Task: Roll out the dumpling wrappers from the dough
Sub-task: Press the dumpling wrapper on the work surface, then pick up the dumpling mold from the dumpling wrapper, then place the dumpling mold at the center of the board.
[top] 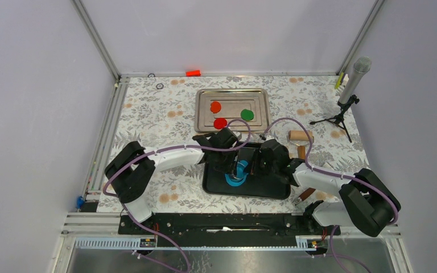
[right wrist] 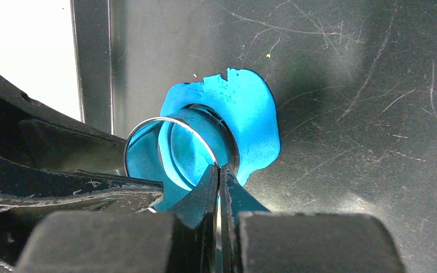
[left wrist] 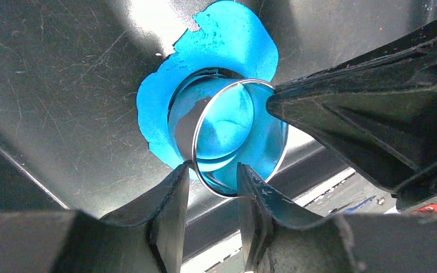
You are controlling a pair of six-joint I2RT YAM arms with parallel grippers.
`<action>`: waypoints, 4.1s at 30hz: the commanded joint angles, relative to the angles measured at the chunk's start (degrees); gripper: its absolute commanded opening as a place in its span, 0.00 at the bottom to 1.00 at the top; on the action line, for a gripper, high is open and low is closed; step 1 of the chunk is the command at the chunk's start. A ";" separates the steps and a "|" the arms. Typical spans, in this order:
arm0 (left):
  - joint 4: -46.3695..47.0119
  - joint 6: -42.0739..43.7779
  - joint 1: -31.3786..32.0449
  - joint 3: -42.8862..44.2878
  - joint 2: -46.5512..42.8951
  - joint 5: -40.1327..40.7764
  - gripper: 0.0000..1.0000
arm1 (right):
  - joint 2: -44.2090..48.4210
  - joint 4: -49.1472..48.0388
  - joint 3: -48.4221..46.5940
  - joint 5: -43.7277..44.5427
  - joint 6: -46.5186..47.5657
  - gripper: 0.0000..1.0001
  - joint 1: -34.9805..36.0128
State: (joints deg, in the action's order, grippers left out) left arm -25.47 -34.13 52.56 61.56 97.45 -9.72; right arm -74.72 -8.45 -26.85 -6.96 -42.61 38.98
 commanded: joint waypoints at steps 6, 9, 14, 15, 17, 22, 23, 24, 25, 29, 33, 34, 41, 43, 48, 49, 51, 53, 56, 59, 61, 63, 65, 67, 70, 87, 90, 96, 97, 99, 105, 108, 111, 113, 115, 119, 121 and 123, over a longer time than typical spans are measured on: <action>-1.67 -0.32 2.12 2.30 -3.46 -8.04 0.35 | -0.47 4.74 0.96 3.86 0.91 0.00 0.42; -1.80 -0.32 2.19 2.25 -3.77 -7.88 0.35 | 0.74 5.54 0.51 4.13 0.87 0.00 0.42; -2.02 -0.31 2.12 2.48 -3.85 -8.00 0.35 | 3.28 6.95 -0.37 4.26 1.23 0.00 0.44; -2.03 -0.39 2.15 2.63 -3.85 -7.88 0.35 | 3.54 7.22 -0.64 4.20 1.27 0.00 0.41; -2.31 -0.30 2.11 2.81 -4.02 -7.89 0.35 | 4.46 7.98 -1.29 3.94 1.26 0.00 0.47; -3.20 -0.24 2.11 3.39 -4.99 -7.05 0.35 | 7.74 10.99 -3.67 4.13 1.25 0.00 0.47; -3.42 -0.20 2.11 3.68 -5.36 -6.83 0.35 | 8.21 11.57 -4.29 4.19 1.37 0.00 0.48; -3.73 -0.22 2.18 3.88 -5.77 -6.55 0.35 | 8.71 12.01 -4.97 4.23 1.46 0.00 0.44; -3.97 -0.16 2.13 4.08 -6.12 -6.32 0.35 | 9.06 12.39 -5.60 4.24 1.54 0.00 0.40; -5.57 -0.02 2.13 5.25 -7.88 -4.77 0.36 | 9.75 13.38 -8.05 4.19 1.89 0.00 0.46; -6.69 0.08 2.03 6.53 -10.24 -4.27 0.36 | 9.01 13.92 -10.30 4.11 2.18 0.00 0.47; -6.95 -0.03 2.03 6.75 -10.79 -4.29 0.37 | 8.62 14.12 -10.82 4.11 2.15 0.00 0.46; -9.17 0.66 1.75 8.31 -16.92 -3.46 0.38 | 6.76 14.45 -12.65 4.06 1.87 0.00 0.43; -9.72 1.26 1.58 8.47 -18.99 -3.47 0.39 | 6.18 14.36 -12.81 3.97 1.83 0.00 0.44; -11.95 2.17 0.83 8.05 -23.04 -3.05 0.45 | 4.67 13.71 -13.23 3.19 1.61 0.00 0.42; -12.40 2.30 0.68 7.75 -23.61 -2.86 0.48 | 4.34 13.41 -13.31 3.00 1.53 0.00 0.43; -13.07 2.27 0.14 7.07 -25.15 -2.49 0.53 | 3.73 12.81 -13.49 2.29 1.28 0.00 0.47; -13.91 1.83 -0.95 6.10 -27.18 -1.44 0.56 | 3.03 12.79 -14.13 1.50 1.06 0.00 0.46; -16.13 1.17 -4.89 3.71 -31.03 1.08 0.63 | 2.01 11.43 -14.44 0.72 0.69 0.00 0.51; -14.17 0.29 -11.74 -2.32 -36.58 -1.84 0.70 | -1.16 9.64 -16.28 -1.46 0.71 0.00 0.58; -11.75 -1.22 -16.63 -7.12 -40.92 -4.86 0.79 | -4.48 9.31 -19.09 -2.98 0.89 0.00 0.98; -11.06 -2.80 -20.48 -10.98 -45.15 -5.63 0.81 | -7.85 9.14 -21.97 -3.81 1.21 0.00 1.71; -11.79 -4.26 -23.35 -12.76 -48.41 -5.20 0.82 | -10.85 9.06 -24.93 -4.01 1.27 0.00 2.77; -13.06 -5.66 -25.17 -13.80 -51.65 -3.30 0.82 | -14.51 8.98 -28.52 -4.02 1.62 0.00 4.24; -15.93 -7.15 -26.22 -14.18 -56.01 -0.35 0.83 | -20.73 9.06 -34.69 -4.02 2.62 0.00 6.56; -23.05 -11.84 -26.36 -11.96 -63.45 6.47 0.89 | -39.93 13.96 -58.55 -3.26 7.37 0.00 7.80; -25.57 -11.93 -26.36 -10.64 -65.09 8.57 0.91 | -44.81 15.19 -64.74 -2.50 5.64 0.00 8.70; -31.39 -12.31 -26.36 -8.35 -68.13 12.05 0.99 | -57.62 21.00 -85.02 3.75 3.55 0.00 9.94; -31.85 -12.54 -26.36 -8.23 -68.50 12.16 0.99 | -60.04 22.31 -89.23 5.44 3.58 0.00 10.09; -32.61 -13.27 -26.36 -8.13 -69.35 12.22 0.99 | -65.11 27.55 -98.01 8.00 3.13 0.08 10.22; -33.31 -14.62 -26.36 -9.29 -71.94 12.78 0.99 | -76.31 40.74 -124.23 3.36 3.59 0.72 10.24; -33.27 -14.45 -26.36 -9.45 -72.32 13.94 0.99 | -70.93 40.96 -121.77 3.36 5.79 0.76 10.03; -32.97 -14.23 -26.36 -9.48 -71.52 15.44 0.99 | -60.66 40.29 -111.79 3.59 9.55 0.78 9.34; -31.53 -12.79 -26.36 -10.32 -70.62 14.78 0.98 | -51.29 36.49 -99.47 3.99 13.03 0.78 8.74; -30.65 -8.68 -26.36 -10.61 -67.66 10.90 0.96 | -39.64 27.57 -81.83 1.47 14.90 0.78 7.41; -27.04 -5.91 -25.97 -13.28 -60.80 2.32 0.91 | -15.41 8.34 -40.92 -1.65 10.73 0.67 1.41; -21.88 -7.38 -25.20 -16.38 -59.72 -0.97 0.89 | -6.14 7.63 -28.74 -0.94 9.45 0.57 -2.40; -17.06 -9.66 -23.98 -19.69 -58.27 -3.28 0.88 | 1.89 11.84 -19.10 0.93 9.30 0.46 -4.89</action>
State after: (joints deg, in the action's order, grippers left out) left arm -52.69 -42.94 27.00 46.57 37.32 -5.02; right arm -83.15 5.87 -63.22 -7.42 -32.05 39.03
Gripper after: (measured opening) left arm 0.892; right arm 0.541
